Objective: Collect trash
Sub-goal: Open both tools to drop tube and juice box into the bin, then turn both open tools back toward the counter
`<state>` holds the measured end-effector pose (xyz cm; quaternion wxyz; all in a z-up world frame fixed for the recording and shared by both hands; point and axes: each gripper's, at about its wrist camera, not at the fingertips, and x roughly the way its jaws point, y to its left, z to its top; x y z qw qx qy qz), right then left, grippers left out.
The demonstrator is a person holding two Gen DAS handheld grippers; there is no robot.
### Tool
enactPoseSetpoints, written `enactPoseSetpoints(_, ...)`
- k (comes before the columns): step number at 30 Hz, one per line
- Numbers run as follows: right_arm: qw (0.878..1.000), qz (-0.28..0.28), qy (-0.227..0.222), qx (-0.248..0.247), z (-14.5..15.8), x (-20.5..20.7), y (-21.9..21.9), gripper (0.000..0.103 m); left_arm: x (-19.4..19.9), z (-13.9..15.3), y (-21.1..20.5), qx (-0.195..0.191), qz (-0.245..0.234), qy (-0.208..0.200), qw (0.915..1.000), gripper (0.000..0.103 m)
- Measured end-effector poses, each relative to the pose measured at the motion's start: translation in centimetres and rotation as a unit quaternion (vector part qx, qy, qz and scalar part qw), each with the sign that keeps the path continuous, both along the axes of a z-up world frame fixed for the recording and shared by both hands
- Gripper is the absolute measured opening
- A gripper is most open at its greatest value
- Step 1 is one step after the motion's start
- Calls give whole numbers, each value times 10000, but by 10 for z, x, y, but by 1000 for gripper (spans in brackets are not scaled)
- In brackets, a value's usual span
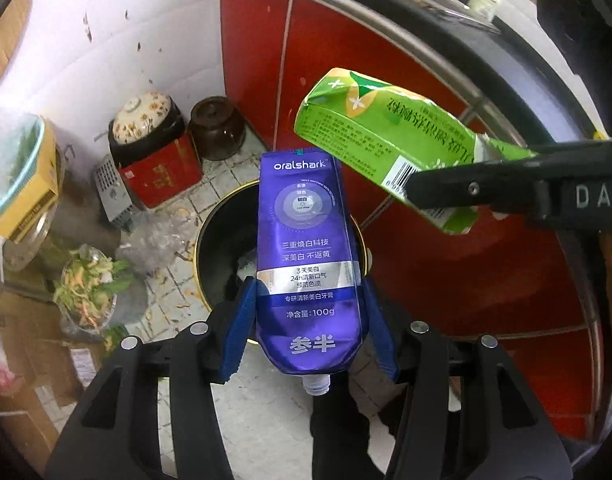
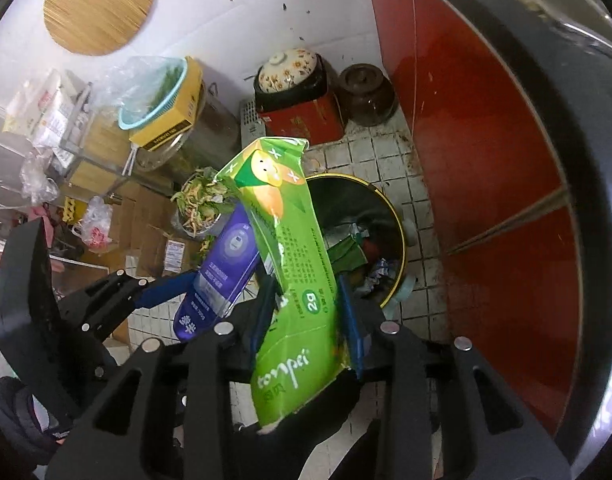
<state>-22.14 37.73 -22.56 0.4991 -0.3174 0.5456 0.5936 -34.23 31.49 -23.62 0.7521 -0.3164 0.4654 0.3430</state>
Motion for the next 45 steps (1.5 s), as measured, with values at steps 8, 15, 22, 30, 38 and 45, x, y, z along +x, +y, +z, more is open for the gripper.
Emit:
enactPoseSetpoints(8, 9998, -129, -55, -138, -12, 3, 14, 75, -10, -24, 16, -207, 327, 112, 9992, 87)
enactPoseSetpoints(15, 9998, -194, -106, -8, 16, 17, -10, 82, -1, 2, 2, 36, 14, 306, 9995, 90)
enactPoseSetpoints(22, 9947, -800, -330, 560, 96, 68, -80, 88, 40, 71, -20, 465, -379, 348, 9976, 95)
enactPoseSetpoints(30, 9570, -2332, -1221, 1221, 191, 163, -230, 93, 167, 155, -88, 949, -1859, -428, 9770, 96)
enactPoseSetpoints(38, 8784, -4053, -2134, 1363, 244, 230, -413, 93, 309, 205, -204, 936, -3671, -948, 9206, 96)
enactPoseSetpoints(45, 8265, -4938, -2383, 1279, 257, 245, -517, 93, 358, 220, -285, 768, -4306, -1082, 8927, 96)
